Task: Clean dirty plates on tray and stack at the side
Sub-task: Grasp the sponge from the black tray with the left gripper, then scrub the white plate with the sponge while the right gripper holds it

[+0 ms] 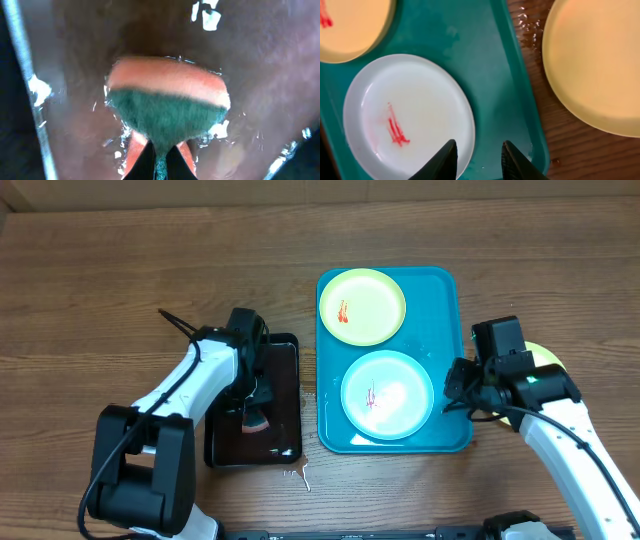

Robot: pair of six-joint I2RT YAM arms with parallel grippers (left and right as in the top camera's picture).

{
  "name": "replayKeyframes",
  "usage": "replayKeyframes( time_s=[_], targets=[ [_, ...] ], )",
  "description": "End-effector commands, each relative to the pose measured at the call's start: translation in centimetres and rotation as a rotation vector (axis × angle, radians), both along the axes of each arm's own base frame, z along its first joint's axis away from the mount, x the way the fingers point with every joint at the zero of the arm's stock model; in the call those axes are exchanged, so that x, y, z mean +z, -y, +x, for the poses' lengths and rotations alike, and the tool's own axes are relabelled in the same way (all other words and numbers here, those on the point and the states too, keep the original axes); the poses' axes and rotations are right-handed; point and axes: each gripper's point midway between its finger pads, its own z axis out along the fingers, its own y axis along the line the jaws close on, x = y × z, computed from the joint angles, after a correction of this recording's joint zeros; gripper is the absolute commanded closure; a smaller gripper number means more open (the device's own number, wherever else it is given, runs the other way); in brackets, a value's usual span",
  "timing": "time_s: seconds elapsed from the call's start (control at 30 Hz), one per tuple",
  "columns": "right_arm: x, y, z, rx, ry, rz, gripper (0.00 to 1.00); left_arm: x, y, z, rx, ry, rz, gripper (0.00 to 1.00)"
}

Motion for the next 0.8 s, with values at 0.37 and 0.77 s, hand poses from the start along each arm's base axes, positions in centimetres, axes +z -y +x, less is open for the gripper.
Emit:
replayKeyframes(
  time_s=[0.37,0.77],
  targets=[
    [-5.7,-1.8,0.9,0.099,-0.149,0.037,0.69,12.5,-1.3,4.1,-0.103,0.291,0.068,0.96],
    [-8.2,-2.4,1.6,0.113,-0.193,0.049,0.66,12.5,-0.2,4.0,-0.215,0.286,0.013,0.96]
  ],
)
